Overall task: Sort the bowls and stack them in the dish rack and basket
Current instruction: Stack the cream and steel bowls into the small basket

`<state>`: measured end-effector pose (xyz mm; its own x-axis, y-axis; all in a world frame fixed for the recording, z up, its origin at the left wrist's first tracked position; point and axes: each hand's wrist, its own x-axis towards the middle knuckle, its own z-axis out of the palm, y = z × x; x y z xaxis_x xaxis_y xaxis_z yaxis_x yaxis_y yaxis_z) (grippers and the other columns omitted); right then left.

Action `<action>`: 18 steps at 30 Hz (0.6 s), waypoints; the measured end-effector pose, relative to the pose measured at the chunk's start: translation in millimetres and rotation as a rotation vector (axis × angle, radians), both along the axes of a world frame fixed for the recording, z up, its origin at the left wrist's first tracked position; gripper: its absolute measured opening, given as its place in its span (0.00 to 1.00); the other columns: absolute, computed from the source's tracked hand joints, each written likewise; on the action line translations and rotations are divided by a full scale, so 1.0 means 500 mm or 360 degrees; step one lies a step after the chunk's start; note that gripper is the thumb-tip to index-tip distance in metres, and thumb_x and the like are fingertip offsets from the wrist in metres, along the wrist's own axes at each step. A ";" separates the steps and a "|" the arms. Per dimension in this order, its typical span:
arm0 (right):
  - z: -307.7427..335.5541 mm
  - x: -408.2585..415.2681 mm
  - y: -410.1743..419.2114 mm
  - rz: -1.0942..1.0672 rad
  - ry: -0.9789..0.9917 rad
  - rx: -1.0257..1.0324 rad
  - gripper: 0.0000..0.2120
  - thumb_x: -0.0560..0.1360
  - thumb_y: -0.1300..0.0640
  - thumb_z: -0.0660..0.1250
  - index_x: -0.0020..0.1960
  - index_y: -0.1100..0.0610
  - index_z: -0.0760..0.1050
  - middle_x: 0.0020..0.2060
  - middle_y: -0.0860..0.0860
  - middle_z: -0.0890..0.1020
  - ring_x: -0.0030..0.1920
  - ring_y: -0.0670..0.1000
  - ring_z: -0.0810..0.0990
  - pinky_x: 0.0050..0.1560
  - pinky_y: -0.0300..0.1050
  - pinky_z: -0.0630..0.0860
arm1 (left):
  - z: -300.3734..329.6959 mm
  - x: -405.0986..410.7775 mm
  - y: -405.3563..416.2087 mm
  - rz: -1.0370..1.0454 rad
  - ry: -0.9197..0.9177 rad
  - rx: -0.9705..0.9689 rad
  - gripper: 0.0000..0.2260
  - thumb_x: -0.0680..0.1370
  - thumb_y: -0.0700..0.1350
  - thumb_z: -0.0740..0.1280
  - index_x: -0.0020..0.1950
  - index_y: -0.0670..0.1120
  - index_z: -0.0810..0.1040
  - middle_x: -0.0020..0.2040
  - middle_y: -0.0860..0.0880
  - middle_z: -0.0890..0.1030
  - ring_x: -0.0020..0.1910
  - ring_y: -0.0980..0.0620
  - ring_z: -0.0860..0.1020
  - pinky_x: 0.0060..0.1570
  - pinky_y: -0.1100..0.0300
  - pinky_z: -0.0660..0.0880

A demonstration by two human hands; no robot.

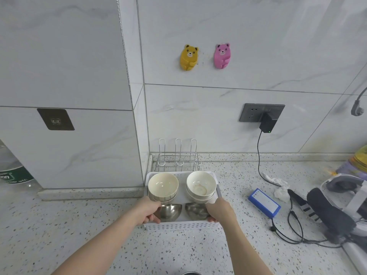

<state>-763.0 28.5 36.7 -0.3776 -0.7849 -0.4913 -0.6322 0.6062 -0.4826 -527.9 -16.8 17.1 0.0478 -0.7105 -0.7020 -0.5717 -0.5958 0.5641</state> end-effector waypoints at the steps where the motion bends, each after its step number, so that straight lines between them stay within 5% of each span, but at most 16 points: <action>1: -0.002 0.000 0.002 0.0001 0.0003 -0.0012 0.12 0.75 0.56 0.56 0.38 0.58 0.75 0.24 0.49 0.78 0.24 0.47 0.75 0.32 0.39 0.73 | -0.004 -0.003 0.004 0.0001 -0.0014 -0.0030 0.10 0.81 0.43 0.62 0.54 0.36 0.72 0.36 0.37 0.84 0.15 0.57 0.66 0.17 0.66 0.56; 5: -0.013 -0.003 0.008 0.0001 0.0002 -0.0053 0.13 0.76 0.54 0.56 0.37 0.57 0.74 0.28 0.50 0.80 0.28 0.49 0.75 0.39 0.43 0.76 | -0.013 -0.012 0.019 -0.0043 -0.0048 -0.0168 0.16 0.82 0.47 0.61 0.65 0.38 0.71 0.22 0.45 0.78 0.21 0.55 0.74 0.18 0.65 0.59; 10: -0.024 0.000 0.027 -0.0033 0.0005 -0.0139 0.12 0.77 0.53 0.57 0.52 0.60 0.74 0.40 0.52 0.85 0.38 0.51 0.80 0.46 0.47 0.80 | -0.015 -0.004 0.030 -0.0111 -0.0099 -0.0223 0.20 0.82 0.48 0.60 0.71 0.38 0.66 0.35 0.42 0.84 0.20 0.55 0.68 0.18 0.66 0.62; 14: -0.019 0.011 0.052 -0.0113 -0.0007 -0.0266 0.19 0.78 0.52 0.58 0.67 0.58 0.69 0.49 0.53 0.83 0.49 0.53 0.82 0.49 0.49 0.79 | -0.005 0.000 0.058 -0.0004 -0.0009 -0.0443 0.22 0.82 0.50 0.62 0.73 0.44 0.64 0.39 0.45 0.84 0.24 0.55 0.72 0.23 0.63 0.68; 18: -0.022 0.019 0.117 -0.0244 -0.0221 -0.0528 0.18 0.78 0.54 0.60 0.67 0.51 0.72 0.38 0.49 0.85 0.32 0.47 0.78 0.34 0.43 0.76 | 0.007 0.016 0.114 0.0086 0.0220 -0.0737 0.11 0.80 0.50 0.64 0.61 0.48 0.73 0.37 0.47 0.84 0.22 0.61 0.73 0.23 0.64 0.67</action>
